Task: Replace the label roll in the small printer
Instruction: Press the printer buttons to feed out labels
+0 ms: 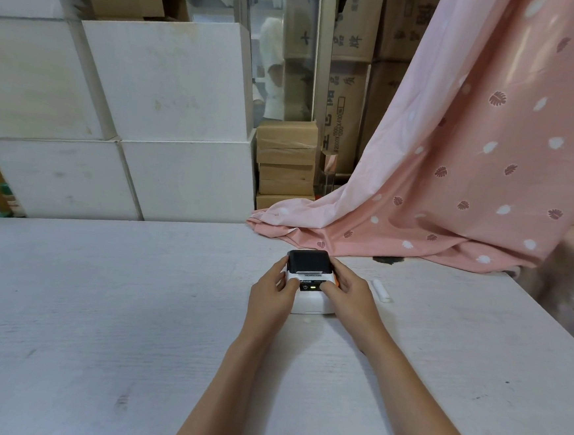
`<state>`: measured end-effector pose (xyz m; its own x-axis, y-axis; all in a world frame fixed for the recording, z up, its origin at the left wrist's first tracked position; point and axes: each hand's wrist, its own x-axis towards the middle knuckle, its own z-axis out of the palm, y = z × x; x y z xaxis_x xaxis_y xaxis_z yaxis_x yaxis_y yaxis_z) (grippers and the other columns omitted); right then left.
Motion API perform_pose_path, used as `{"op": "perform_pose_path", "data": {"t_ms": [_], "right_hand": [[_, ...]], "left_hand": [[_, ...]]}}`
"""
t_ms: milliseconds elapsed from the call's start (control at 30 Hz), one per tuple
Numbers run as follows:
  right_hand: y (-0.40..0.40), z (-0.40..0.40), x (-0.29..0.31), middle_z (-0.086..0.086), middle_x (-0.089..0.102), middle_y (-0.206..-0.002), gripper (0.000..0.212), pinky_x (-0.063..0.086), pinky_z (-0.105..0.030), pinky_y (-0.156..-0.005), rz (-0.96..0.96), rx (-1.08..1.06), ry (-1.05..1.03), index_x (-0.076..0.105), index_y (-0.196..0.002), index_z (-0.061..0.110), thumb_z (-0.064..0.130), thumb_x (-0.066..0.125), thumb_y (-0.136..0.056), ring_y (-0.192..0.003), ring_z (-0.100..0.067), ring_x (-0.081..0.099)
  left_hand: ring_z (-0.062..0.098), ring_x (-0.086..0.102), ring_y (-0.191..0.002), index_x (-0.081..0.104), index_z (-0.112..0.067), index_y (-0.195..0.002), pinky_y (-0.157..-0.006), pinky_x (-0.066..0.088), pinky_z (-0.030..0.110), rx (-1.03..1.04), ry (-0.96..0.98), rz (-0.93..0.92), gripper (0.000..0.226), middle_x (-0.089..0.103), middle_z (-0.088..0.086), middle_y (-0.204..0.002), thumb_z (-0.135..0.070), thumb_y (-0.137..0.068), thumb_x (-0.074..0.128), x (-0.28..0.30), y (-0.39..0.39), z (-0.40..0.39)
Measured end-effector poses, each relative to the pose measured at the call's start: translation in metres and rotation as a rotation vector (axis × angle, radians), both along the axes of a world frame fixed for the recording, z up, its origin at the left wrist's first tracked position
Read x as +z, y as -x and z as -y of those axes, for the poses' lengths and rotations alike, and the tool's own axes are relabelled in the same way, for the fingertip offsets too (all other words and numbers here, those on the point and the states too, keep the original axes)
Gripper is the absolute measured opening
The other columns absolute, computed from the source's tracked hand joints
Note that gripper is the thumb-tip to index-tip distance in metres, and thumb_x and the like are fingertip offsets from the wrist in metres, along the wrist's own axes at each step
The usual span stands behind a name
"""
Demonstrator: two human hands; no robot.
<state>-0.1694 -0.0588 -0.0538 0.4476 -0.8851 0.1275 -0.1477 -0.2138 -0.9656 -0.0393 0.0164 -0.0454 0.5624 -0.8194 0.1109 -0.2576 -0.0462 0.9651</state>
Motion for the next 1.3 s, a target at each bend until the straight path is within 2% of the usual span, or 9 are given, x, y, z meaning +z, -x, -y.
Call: {"op": "perform_pose_path", "data": {"t_ms": [100,300,433,600,800,933,1067,1200,1300], "right_hand": [[0.0001,0.0014,-0.002,0.01,0.079,-0.117,0.054,0.052,-0.051,-0.109,-0.012,0.0,0.016,0.07,-0.125,0.048,0.018,0.054,-0.084,-0.118,-0.03,0.068],[0.0002,0.0031,-0.003,0.009,0.079,-0.116,0.053,0.052,-0.049,-0.107,-0.003,0.007,0.019,0.071,-0.125,0.045,0.015,0.054,-0.085,-0.118,-0.026,0.069],[0.0005,0.0037,-0.0039,0.011,0.079,-0.117,0.053,0.051,-0.047,-0.108,-0.005,0.001,0.015,0.071,-0.125,0.047,0.014,0.056,-0.087,-0.119,-0.023,0.068],[-0.0003,0.0042,-0.004,0.011,0.078,-0.118,0.051,0.051,-0.049,-0.111,-0.011,0.003,0.025,0.069,-0.129,0.047,0.017,0.056,-0.089,-0.121,-0.023,0.068],[-0.0001,0.0035,-0.0036,0.013,0.078,-0.119,0.048,0.051,-0.047,-0.112,0.005,0.002,0.026,0.071,-0.125,0.049,0.016,0.057,-0.092,-0.123,-0.02,0.067],[-0.0006,0.0027,-0.0026,0.019,0.077,-0.119,0.048,0.051,-0.044,-0.112,-0.002,-0.001,0.017,0.069,-0.129,0.049,0.018,0.058,-0.095,-0.124,-0.017,0.067],[0.0,0.0011,-0.0015,0.021,0.077,-0.12,0.046,0.051,-0.041,-0.112,0.016,0.001,0.012,0.071,-0.127,0.046,0.016,0.06,-0.095,-0.123,-0.01,0.068],[0.0003,0.0017,-0.0017,0.023,0.076,-0.122,0.051,0.051,-0.04,-0.112,-0.001,-0.003,0.011,0.067,-0.136,0.043,0.017,0.06,-0.093,-0.123,-0.01,0.068],[-0.0003,0.0018,-0.002,0.025,0.076,-0.122,0.051,0.051,-0.039,-0.112,-0.001,-0.005,0.005,0.068,-0.135,0.045,0.016,0.061,-0.093,-0.122,-0.006,0.068]], "left_hand": [[-0.025,0.056,-0.092,0.059,-0.042,-0.129,-0.087,0.045,0.016,-0.009,0.002,0.002,0.049,0.065,-0.034,-0.103,-0.013,-0.091,0.051,-0.0019,0.0,0.0005],[-0.025,0.055,-0.097,0.058,-0.041,-0.13,-0.087,0.044,0.014,-0.016,0.009,-0.02,0.049,0.064,-0.033,-0.108,-0.012,-0.091,0.051,-0.0014,-0.0001,-0.0002],[-0.012,0.057,-0.11,0.056,-0.04,-0.135,-0.096,0.046,0.022,-0.014,-0.005,-0.021,0.048,0.066,-0.024,-0.114,-0.017,-0.093,0.053,-0.0037,-0.0015,0.0002],[-0.029,0.054,-0.092,0.056,-0.04,-0.133,-0.091,0.046,0.019,-0.014,0.003,-0.017,0.047,0.063,-0.034,-0.106,-0.015,-0.094,0.053,-0.0031,-0.0013,0.0003],[-0.028,0.056,-0.084,0.057,-0.046,-0.124,-0.081,0.045,0.013,-0.007,-0.02,0.004,0.047,0.061,-0.047,-0.086,-0.012,-0.093,0.05,0.0001,-0.0003,-0.001],[-0.026,0.056,-0.09,0.057,-0.049,-0.122,-0.09,0.049,0.021,-0.009,-0.011,-0.002,0.047,0.063,-0.04,-0.096,-0.013,-0.093,0.05,-0.001,-0.0006,-0.0004],[-0.024,0.058,-0.09,0.056,-0.054,-0.118,-0.092,0.05,0.024,-0.013,-0.009,0.004,0.047,0.065,-0.039,-0.094,-0.015,-0.091,0.051,-0.0021,-0.0012,-0.0002],[-0.025,0.057,-0.093,0.055,-0.061,-0.109,-0.087,0.047,0.018,-0.02,-0.014,0.01,0.051,0.062,-0.05,-0.091,-0.013,-0.092,0.051,0.001,0.0001,-0.0016],[-0.027,0.055,-0.094,0.055,-0.06,-0.11,-0.085,0.046,0.016,-0.023,-0.013,0.007,0.051,0.062,-0.048,-0.092,-0.013,-0.092,0.051,0.0009,0.0004,-0.0017]]}}
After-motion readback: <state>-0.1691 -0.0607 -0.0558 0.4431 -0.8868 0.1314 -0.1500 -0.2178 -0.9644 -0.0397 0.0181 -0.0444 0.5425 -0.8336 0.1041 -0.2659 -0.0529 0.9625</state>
